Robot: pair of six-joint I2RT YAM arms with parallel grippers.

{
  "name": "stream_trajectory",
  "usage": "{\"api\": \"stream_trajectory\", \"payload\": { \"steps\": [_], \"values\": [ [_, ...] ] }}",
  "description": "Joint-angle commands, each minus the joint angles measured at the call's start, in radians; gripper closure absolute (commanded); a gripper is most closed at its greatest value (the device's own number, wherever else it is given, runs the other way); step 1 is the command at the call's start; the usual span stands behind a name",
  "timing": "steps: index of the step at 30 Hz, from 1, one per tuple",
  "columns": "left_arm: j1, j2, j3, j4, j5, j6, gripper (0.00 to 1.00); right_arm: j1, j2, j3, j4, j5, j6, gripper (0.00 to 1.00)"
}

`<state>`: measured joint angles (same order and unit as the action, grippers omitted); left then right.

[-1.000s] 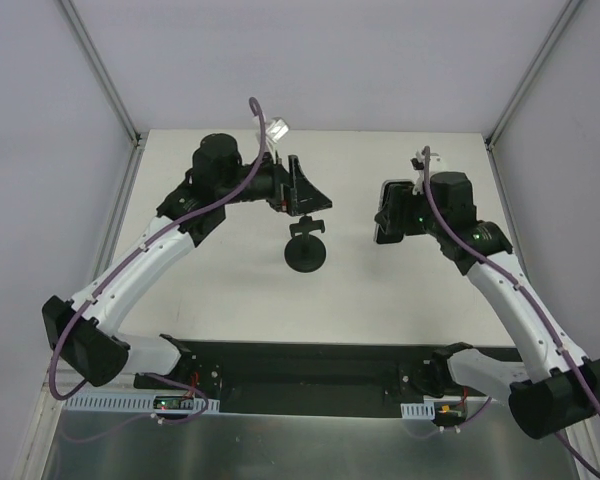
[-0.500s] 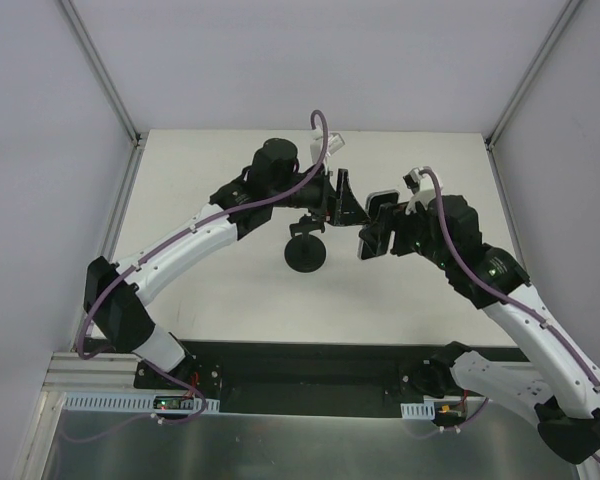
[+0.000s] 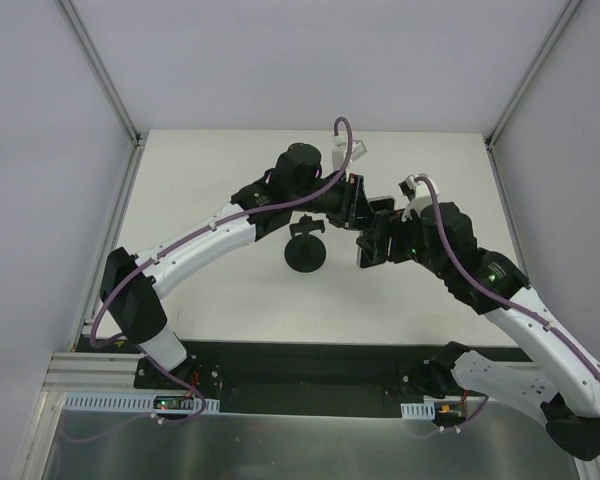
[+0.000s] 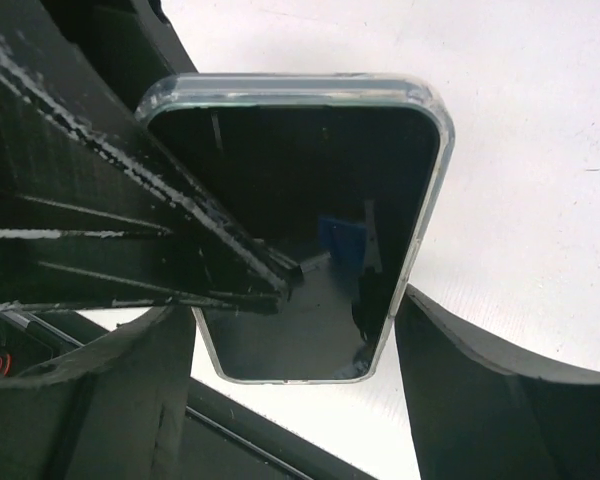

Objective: Place the phone on the phone stand

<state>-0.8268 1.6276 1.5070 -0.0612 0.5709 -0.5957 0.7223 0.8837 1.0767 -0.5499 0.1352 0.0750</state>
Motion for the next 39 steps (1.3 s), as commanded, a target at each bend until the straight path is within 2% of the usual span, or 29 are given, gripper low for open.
{"api": "stream_trajectory", "payload": {
  "steps": [1,4,6,7,9,10,12,13,16,21,24,25,27,28,30,31,36,39],
  "values": [
    [-0.005,0.006,0.044,0.026,-0.036,-0.003,0.77,0.029,-0.029,0.025,0.068,0.012,0.028,0.87],
    [-0.009,0.009,0.048,0.026,-0.022,-0.003,0.97,0.037,-0.022,0.023,0.076,-0.008,0.034,0.82],
    [-0.012,0.009,0.048,0.027,-0.002,-0.006,1.0,0.037,-0.017,0.026,0.074,-0.023,0.037,0.76],
    [-0.014,0.006,0.047,0.026,0.006,-0.006,1.0,0.037,-0.017,0.026,0.071,-0.032,0.04,0.65],
    [-0.014,-0.005,0.044,0.026,0.029,-0.001,1.0,0.039,-0.017,0.029,0.064,-0.049,0.042,0.5],
    [-0.014,-0.015,0.039,0.026,0.03,0.008,1.0,0.039,-0.02,0.031,0.053,-0.08,0.042,0.32],
    [-0.012,-0.047,0.025,0.024,0.047,0.02,1.0,0.037,-0.026,0.026,0.041,-0.121,0.028,0.1],
    [-0.012,-0.06,0.022,0.024,0.061,0.037,1.0,0.037,-0.028,0.023,0.03,-0.191,0.02,0.03],
    [-0.002,-0.1,0.006,0.026,0.157,0.057,1.0,0.028,-0.043,0.009,0.013,-0.32,-0.014,0.03],
    [0.021,-0.179,-0.042,0.026,0.334,0.106,1.0,-0.003,-0.103,-0.069,0.024,-0.437,-0.024,0.04],
    [0.022,-0.235,-0.079,0.035,0.432,0.168,1.0,-0.03,-0.126,-0.153,0.135,-0.603,0.028,0.03],
    [0.022,-0.245,-0.085,0.037,0.458,0.189,1.0,-0.032,-0.127,-0.175,0.239,-0.709,0.078,0.06],
    [0.022,-0.278,-0.111,0.04,0.501,0.214,1.0,-0.031,-0.13,-0.225,0.37,-0.804,0.139,0.17],
    [0.022,-0.288,-0.12,0.043,0.51,0.233,1.0,-0.029,-0.138,-0.272,0.499,-0.866,0.164,0.28],
    [0.022,-0.321,-0.146,0.055,0.53,0.244,1.0,-0.027,-0.155,-0.311,0.585,-0.878,0.21,0.39],
    [0.022,-0.331,-0.155,0.058,0.537,0.246,1.0,-0.03,-0.173,-0.343,0.638,-0.864,0.218,0.51],
    [0.022,-0.368,-0.206,0.118,0.557,0.226,1.0,-0.029,-0.209,-0.437,0.847,-0.847,0.307,0.73],
    [0.022,-0.365,-0.205,0.147,0.57,0.185,1.0,-0.018,-0.181,-0.448,0.93,-0.868,0.33,0.9]
  ]
}}
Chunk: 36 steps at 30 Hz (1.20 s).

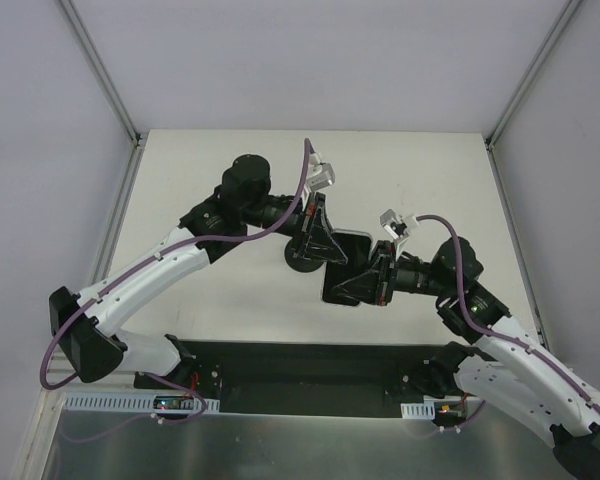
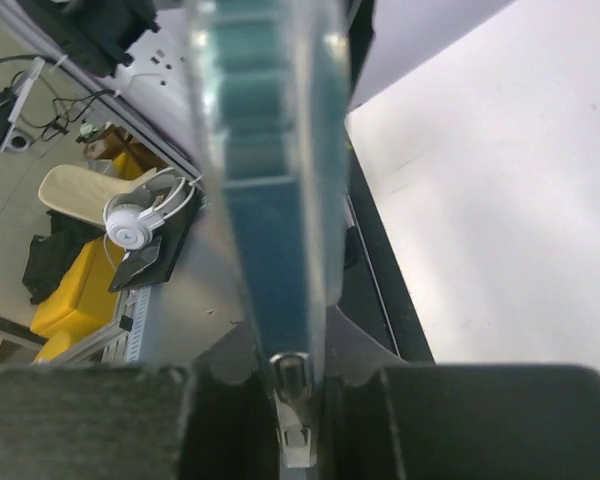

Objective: Place the phone on the phone stand

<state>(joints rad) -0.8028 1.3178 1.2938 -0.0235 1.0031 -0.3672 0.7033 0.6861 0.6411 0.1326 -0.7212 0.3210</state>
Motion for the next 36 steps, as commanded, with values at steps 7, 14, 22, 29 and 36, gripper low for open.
{"api": "stream_trajectory", "payload": {
  "steps": [7,14,22,29,36],
  "values": [
    [0.004,-0.012,0.059,0.117,0.193,-0.208,0.55,0.022,0.047,0.005,0.268,-0.02,0.04,0.99],
    [0.004,0.003,0.056,0.117,0.163,-0.251,0.71,0.036,0.067,0.023,0.256,0.003,0.007,0.99],
    [0.004,0.02,0.052,0.116,0.088,-0.271,0.82,0.068,0.081,0.049,0.154,0.051,-0.056,0.99],
    [0.042,-0.047,0.093,-0.07,-0.106,-0.104,1.0,0.074,0.069,0.086,-0.068,0.23,-0.134,0.2],
    [0.088,-0.199,0.133,-0.26,-0.559,0.2,1.0,0.07,0.032,0.1,-0.336,0.65,-0.138,0.04]
  ]
}}
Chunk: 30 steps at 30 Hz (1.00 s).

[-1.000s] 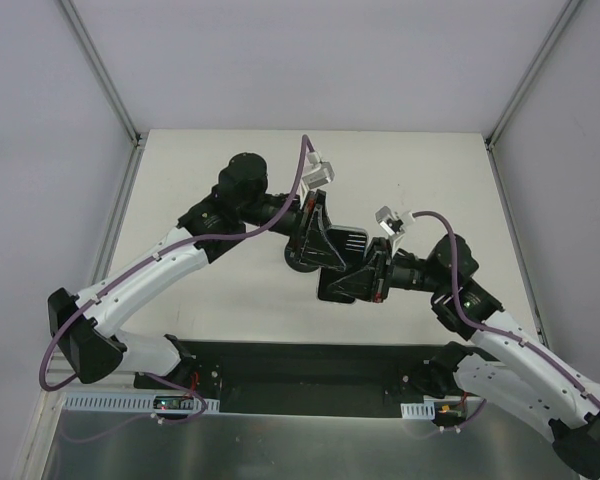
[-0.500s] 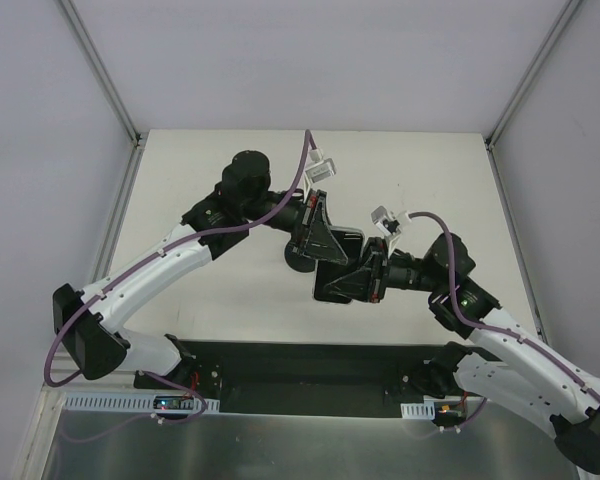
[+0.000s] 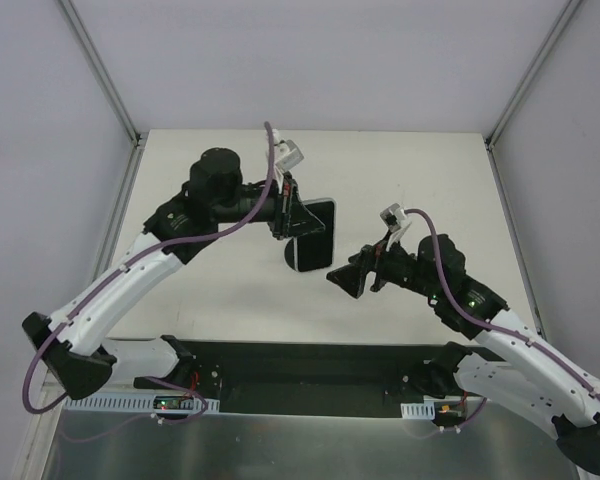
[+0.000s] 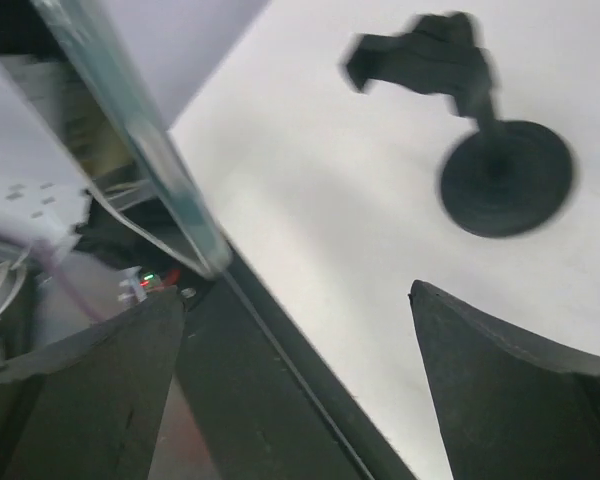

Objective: Place the phone on the phone stand

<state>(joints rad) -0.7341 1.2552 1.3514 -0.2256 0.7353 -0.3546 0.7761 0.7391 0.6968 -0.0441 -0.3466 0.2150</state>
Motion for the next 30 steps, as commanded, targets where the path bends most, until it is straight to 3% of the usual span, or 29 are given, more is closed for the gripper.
{"api": "stream_trajectory", "payload": {
  "steps": [1,4,7,15,24,30],
  "values": [
    [0.019,-0.151,0.072,-0.063,-0.345,0.207,1.0,-0.005,-0.015,0.052,-0.18,0.34,-0.032,0.04],
    [0.021,-0.207,0.043,-0.066,-0.531,0.256,1.0,-0.011,0.051,0.127,-0.276,0.431,-0.068,0.01],
    [0.035,-0.255,0.003,-0.052,-0.643,0.267,1.0,0.006,0.196,0.266,-0.373,0.467,-0.109,0.16],
    [0.085,-0.362,-0.17,0.051,-0.677,0.25,1.0,0.127,0.534,0.571,-0.467,0.724,-0.115,0.38],
    [0.14,-0.39,-0.244,0.095,-0.665,0.232,1.0,0.144,0.709,0.668,-0.43,0.698,-0.146,0.66],
    [0.14,-0.381,-0.248,0.104,-0.62,0.226,1.0,0.144,0.75,0.682,-0.421,0.712,-0.154,0.68]
  ]
}}
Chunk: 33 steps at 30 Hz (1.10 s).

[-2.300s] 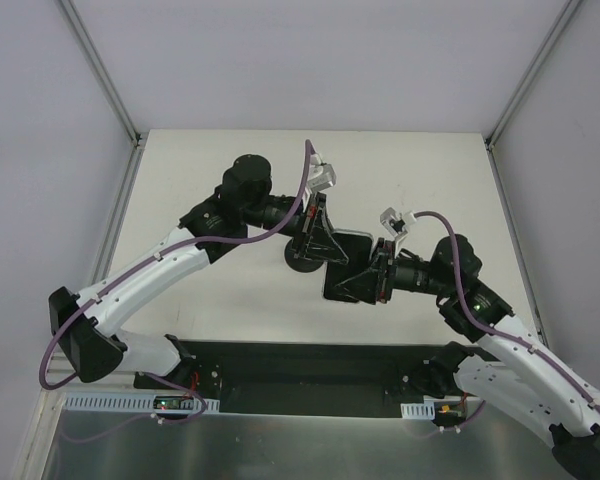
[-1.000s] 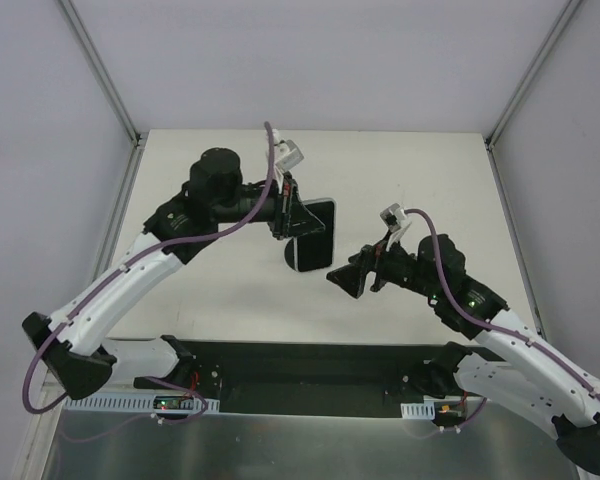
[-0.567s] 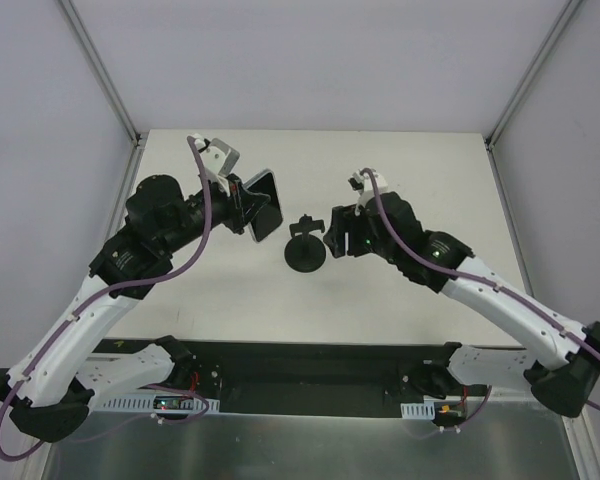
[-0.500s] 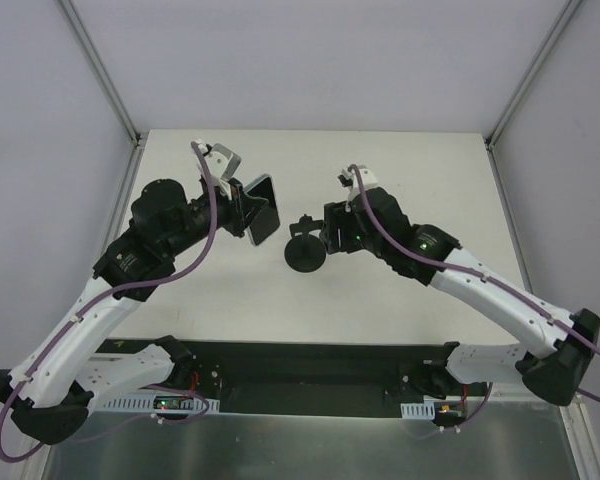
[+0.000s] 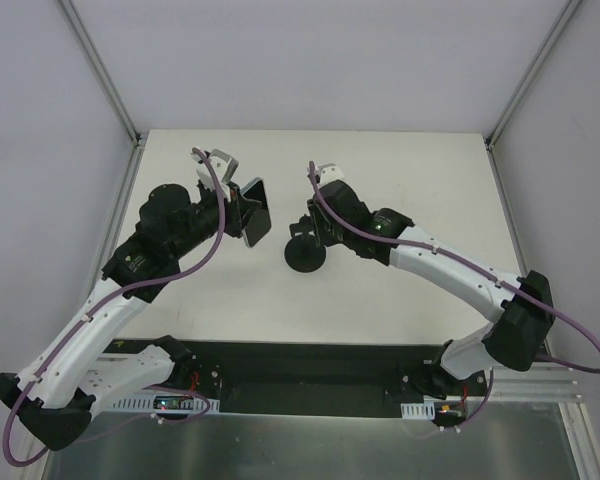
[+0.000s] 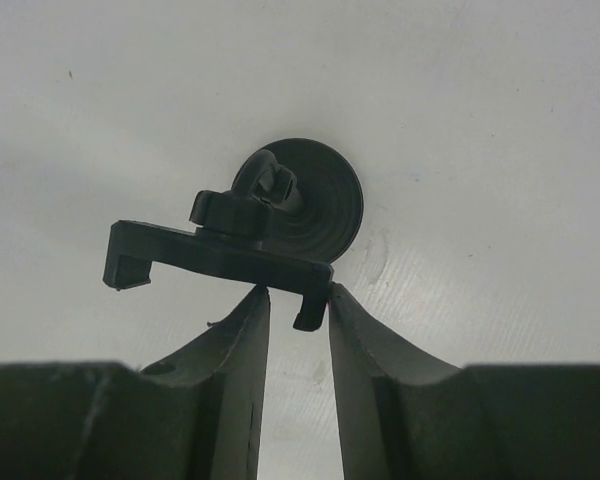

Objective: Place the phone on the phone stand

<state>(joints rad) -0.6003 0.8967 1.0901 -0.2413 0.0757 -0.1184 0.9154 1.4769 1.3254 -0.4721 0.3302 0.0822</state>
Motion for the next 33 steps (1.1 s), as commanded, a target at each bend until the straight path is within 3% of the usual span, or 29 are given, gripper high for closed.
{"api": "stream_trajectory", "payload": {
  "steps": [1,4,7,8,9,12,13,17,22,26,33],
  "values": [
    [0.007,-0.019,0.011,0.123,0.05,-0.012,1.0,0.004,0.017,0.054,0.006,0.036,-0.024,0.69],
    [0.007,-0.009,0.013,0.132,0.097,-0.013,1.0,0.005,0.028,0.057,0.006,0.036,-0.039,0.76],
    [0.008,0.008,0.004,0.166,0.195,-0.009,1.0,0.004,0.026,0.057,0.006,0.043,-0.067,0.89],
    [0.008,0.01,-0.001,0.181,0.234,-0.004,1.0,0.002,0.022,0.057,0.007,0.043,-0.074,0.98],
    [0.011,0.013,-0.018,0.203,0.274,-0.004,1.0,-0.003,0.017,0.052,0.007,0.017,-0.102,0.99],
    [0.016,0.022,-0.064,0.336,0.52,-0.004,1.0,-0.038,-0.007,0.023,0.038,-0.112,-0.188,0.99],
    [0.017,0.031,-0.076,0.377,0.673,-0.007,1.0,-0.047,-0.013,0.02,0.044,-0.164,-0.241,0.99],
    [0.017,0.096,-0.142,0.673,0.927,-0.117,1.0,-0.085,-0.038,0.014,0.047,-0.389,-0.34,0.99],
    [-0.004,0.231,-0.113,0.809,1.033,-0.087,1.0,-0.212,-0.035,0.02,0.041,-0.719,-0.366,0.99],
    [-0.047,0.324,-0.078,0.809,1.047,0.037,1.0,-0.243,-0.035,0.034,0.02,-0.805,-0.427,0.99],
    [-0.078,0.52,0.06,0.824,1.19,0.054,1.0,-0.302,-0.032,0.038,0.01,-0.928,-0.456,0.99]
  ]
}}
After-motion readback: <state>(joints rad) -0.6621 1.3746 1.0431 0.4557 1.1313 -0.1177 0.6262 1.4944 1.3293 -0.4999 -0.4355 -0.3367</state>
